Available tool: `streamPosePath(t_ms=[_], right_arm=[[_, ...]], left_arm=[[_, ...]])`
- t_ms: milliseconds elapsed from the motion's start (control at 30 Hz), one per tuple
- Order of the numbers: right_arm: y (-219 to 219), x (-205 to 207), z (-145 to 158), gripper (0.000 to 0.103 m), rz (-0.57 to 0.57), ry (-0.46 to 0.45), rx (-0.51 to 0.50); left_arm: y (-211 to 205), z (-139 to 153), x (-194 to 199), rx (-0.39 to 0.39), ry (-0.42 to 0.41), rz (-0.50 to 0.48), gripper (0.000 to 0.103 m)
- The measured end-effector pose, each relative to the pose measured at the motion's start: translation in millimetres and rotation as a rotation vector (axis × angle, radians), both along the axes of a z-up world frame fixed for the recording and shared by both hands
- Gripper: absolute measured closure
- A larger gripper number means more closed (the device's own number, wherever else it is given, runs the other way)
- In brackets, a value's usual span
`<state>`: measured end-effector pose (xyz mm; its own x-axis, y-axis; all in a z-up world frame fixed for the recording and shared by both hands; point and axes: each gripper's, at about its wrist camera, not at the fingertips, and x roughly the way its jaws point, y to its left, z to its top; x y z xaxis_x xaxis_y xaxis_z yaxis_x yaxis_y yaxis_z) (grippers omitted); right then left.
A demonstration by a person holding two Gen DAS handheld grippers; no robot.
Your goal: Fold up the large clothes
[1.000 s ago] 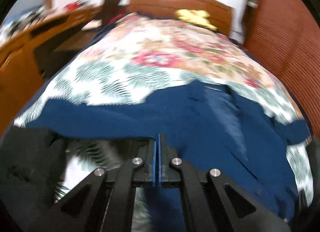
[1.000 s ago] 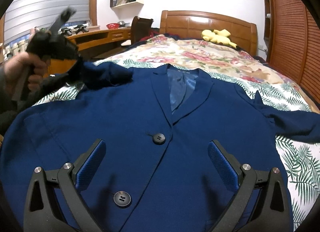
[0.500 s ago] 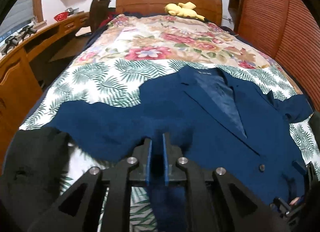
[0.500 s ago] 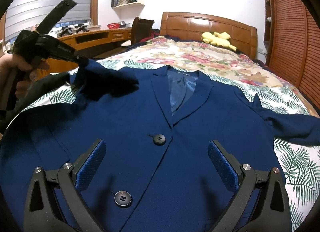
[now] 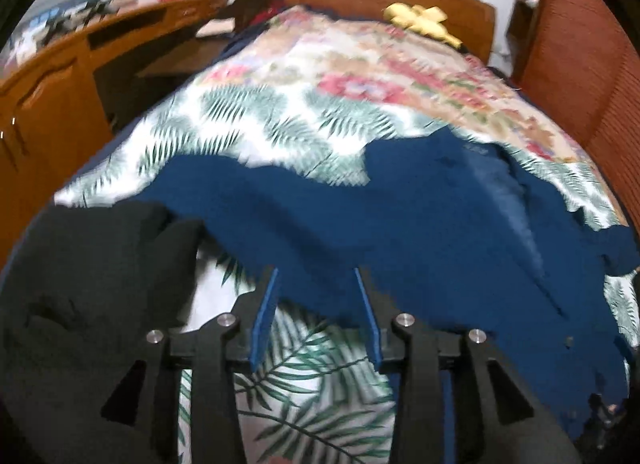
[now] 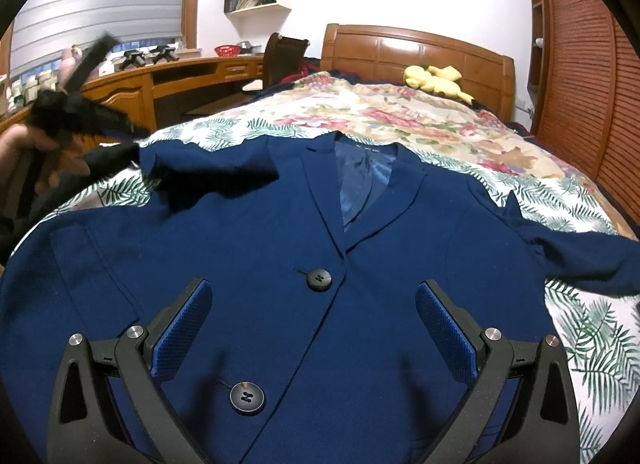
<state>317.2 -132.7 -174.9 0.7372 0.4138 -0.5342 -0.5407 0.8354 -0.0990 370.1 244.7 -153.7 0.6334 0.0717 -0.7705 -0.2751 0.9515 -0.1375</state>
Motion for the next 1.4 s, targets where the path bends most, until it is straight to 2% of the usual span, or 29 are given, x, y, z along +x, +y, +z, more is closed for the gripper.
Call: streamPosePath(t_ms=[200, 433, 467, 500, 567, 667, 800, 1000, 1100, 1233, 1300, 1400], right_arm=[[0.5, -8.1, 0.0, 0.000, 0.004, -0.028, -0.025], [-1.3, -0.8, -2.8, 0.000, 0.001, 0.007, -0.018], [-1.3, -1.3, -2.8, 0.000, 0.001, 0.007, -0.017], [-2.1, -1.3, -2.8, 0.000, 0.001, 0.007, -0.017], [-1.6, -1.5, -2.9, 0.000, 0.002, 0.006, -0.019], [-1.5, -1.7, -2.6, 0.000, 0.002, 0.002, -0.022], [-4.5, -5.5, 0.7, 0.000, -0.001, -0.013, -0.011], [-13.7, -15.3, 6.6, 0.000, -0.007, -0.043, -0.018], [-23.2, -20.2, 9.8, 0.000, -0.022, -0.058, -0.021], [-33.0, -23.0, 10.8, 0.000, -0.042, -0.060, -0.028], [-36.0, -22.4, 8.6, 0.000, -0.048, -0.053, -0.034], [-41.1, -21.2, 4.8, 0.000, -0.053, -0.036, -0.033]], left_arm=[[15.8, -36.4, 12.6, -0.009, 0.077, 0.053, 0.067], [31.0, -36.9, 19.4, -0.096, 0.020, 0.102, 0.067], [29.5, -36.7, 23.2, -0.109, 0.018, 0.074, 0.069], [27.3, -36.8, 26.9, -0.114, 0.013, 0.047, 0.089], [22.6, -36.2, 32.1, -0.080, 0.032, 0.050, 0.103], [12.6, -22.9, 32.3, -0.026, 0.000, 0.044, 0.103], [-10.3, 14.0, 24.1, 0.043, -0.068, 0.011, 0.103], [-73.8, 80.9, -2.3, 0.091, -0.159, -0.131, 0.103], [-117.6, 105.0, -20.0, 0.151, -0.196, -0.213, 0.103], [-156.5, 111.3, -36.7, 0.231, -0.191, -0.272, 0.103], [-165.8, 108.6, -42.0, 0.226, -0.182, -0.306, 0.103], [-172.5, 103.1, -49.0, 0.223, -0.173, -0.298, 0.100]])
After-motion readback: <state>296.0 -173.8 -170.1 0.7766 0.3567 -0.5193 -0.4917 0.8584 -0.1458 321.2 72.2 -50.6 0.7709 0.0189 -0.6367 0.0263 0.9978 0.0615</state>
